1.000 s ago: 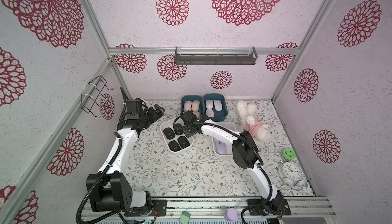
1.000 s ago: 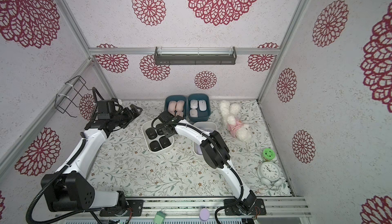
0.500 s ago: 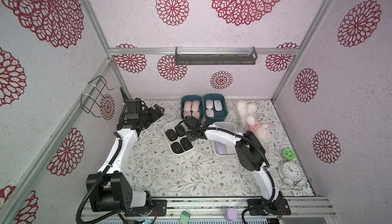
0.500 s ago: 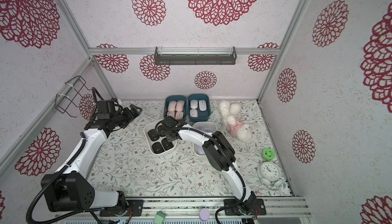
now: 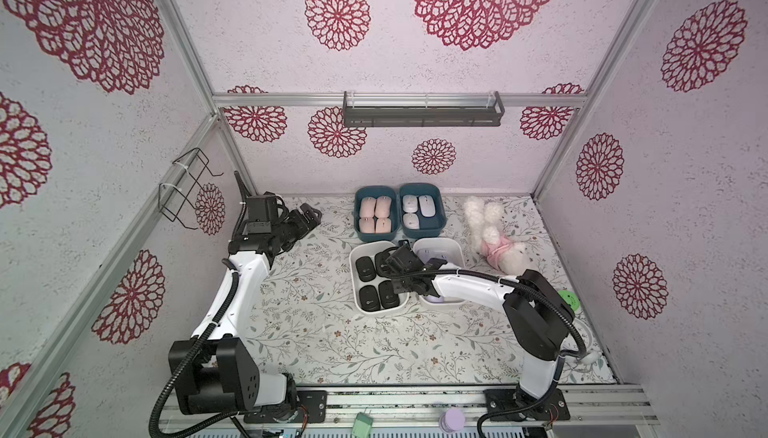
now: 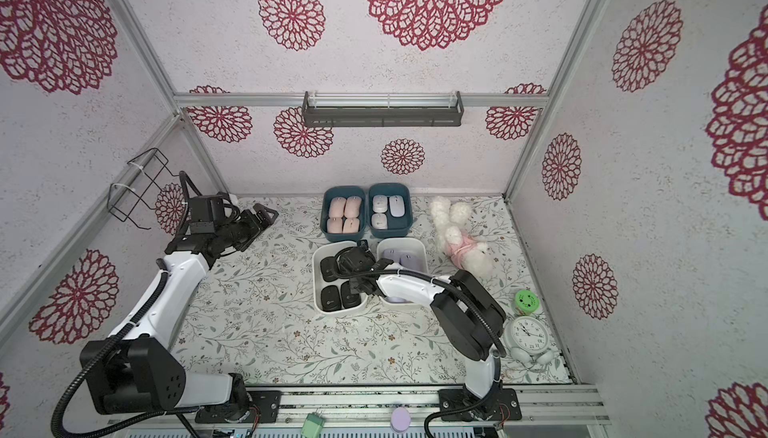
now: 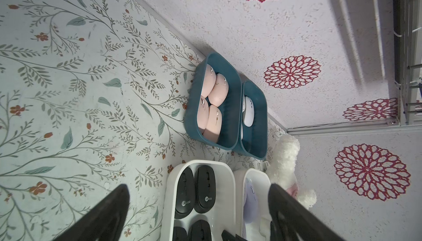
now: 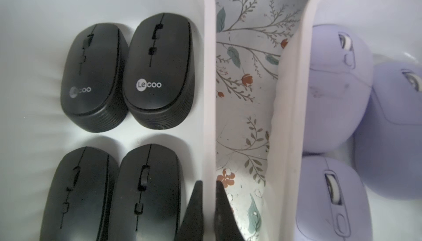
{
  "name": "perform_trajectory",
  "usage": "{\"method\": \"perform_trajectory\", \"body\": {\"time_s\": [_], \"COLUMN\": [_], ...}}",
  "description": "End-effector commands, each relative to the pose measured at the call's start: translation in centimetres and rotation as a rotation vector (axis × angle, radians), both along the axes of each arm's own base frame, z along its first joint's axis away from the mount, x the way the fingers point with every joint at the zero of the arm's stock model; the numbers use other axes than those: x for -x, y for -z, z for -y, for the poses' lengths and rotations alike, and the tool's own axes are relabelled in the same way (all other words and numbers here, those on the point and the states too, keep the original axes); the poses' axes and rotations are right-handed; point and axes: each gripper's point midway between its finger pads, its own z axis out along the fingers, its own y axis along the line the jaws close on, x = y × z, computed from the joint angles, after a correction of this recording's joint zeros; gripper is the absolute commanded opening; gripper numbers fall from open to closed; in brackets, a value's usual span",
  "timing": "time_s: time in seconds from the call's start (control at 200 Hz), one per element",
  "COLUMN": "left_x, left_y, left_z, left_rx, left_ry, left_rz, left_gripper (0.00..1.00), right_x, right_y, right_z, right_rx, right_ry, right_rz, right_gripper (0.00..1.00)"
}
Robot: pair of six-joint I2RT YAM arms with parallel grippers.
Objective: Place the mice by color into the storage box
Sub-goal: Move the storage box to the center of the board.
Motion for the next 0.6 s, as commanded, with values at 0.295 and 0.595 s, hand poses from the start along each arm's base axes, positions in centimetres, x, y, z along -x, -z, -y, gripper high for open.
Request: {"method": "perform_trajectory", "body": {"time_s": [0.295, 0.595], "left_x": [0.1, 0.1], "left_y": [-1.9, -1.9], "left_z": [-0.1, 0.1], "left_rx": [-0.016, -0.014], "left_ry": [-0.009, -0.001], "left_rz": [0.055, 0.059], "left_gripper": [0.97, 0.97], "right_x": [-0.4, -3.0], "right_y": [-6.7, -7.4], "right_z": [-2.0, 10.5], "right_rx": [-0.141, 0.109], "right_ry": [0.047, 0.026], "right_rz": [0.191, 0.097], "right_gripper": [0.25, 0.36]}}
